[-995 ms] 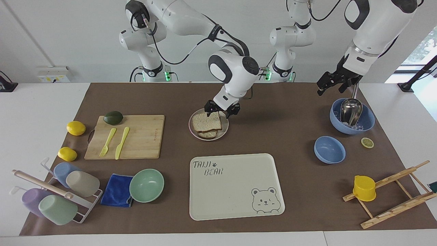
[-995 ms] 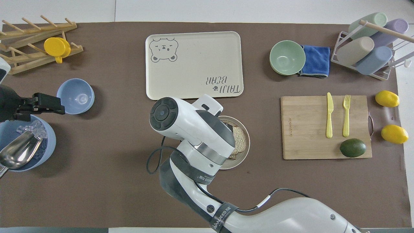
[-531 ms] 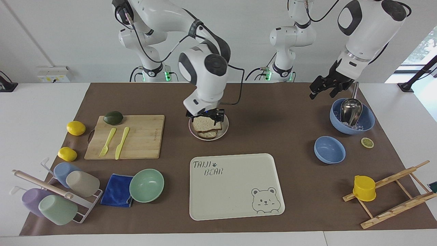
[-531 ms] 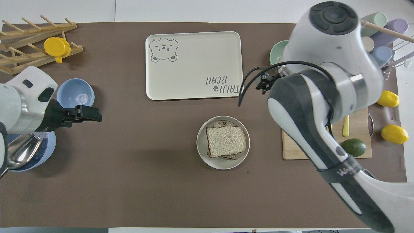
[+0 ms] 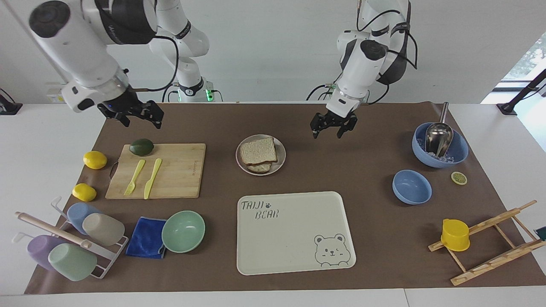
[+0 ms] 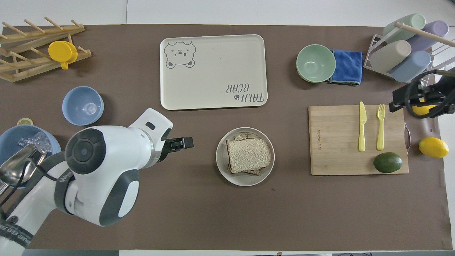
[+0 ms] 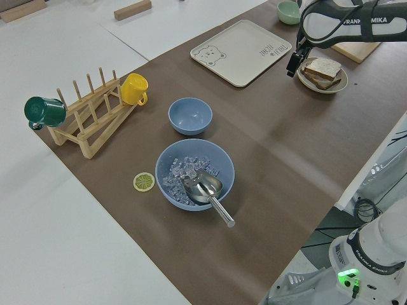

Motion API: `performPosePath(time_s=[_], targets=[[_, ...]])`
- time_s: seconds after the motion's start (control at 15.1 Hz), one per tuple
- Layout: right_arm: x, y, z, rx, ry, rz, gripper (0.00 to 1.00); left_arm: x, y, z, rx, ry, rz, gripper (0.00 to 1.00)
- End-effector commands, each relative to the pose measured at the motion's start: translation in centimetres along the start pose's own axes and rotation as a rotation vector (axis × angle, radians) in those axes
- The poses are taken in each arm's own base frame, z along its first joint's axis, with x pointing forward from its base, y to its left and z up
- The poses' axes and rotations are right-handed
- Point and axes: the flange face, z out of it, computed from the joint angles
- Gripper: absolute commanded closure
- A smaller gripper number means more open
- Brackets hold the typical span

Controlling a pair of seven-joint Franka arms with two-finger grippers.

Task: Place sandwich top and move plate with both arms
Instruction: 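Grasp the rim of the sandwich plate with the left gripper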

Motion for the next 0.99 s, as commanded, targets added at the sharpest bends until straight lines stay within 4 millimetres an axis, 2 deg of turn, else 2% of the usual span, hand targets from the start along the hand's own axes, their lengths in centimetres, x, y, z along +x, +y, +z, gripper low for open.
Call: performPosePath(time_s=[0.0, 0.2, 0.33, 0.6, 0.93], targets=[[0.0, 0.8, 0.4, 0.023, -0.004, 0.024, 0.0, -0.6, 3.2, 6.2, -0.036, 0.041, -0.04, 0.0], [0.5, 2.5, 0.6, 0.006, 0.058, -0.018, 0.0, -1.1, 4.0, 11.2, -0.023, 0.032, -0.022, 0.0], [1.0, 3.1, 0.2, -0.022, 0.074, -0.085, 0.0, -1.4, 4.3, 12.6, -0.026, 0.04, -0.012, 0.05], [1.1, 3.0, 0.5, -0.082, 0.066, -0.175, 0.0, -1.4, 4.5, 12.5, -0.032, 0.037, -0.019, 0.14], [1.5, 3.2, 0.5, -0.062, 0.104, -0.119, 0.0, -1.6, 4.8, 12.3, -0.037, 0.032, -0.017, 0.14]])
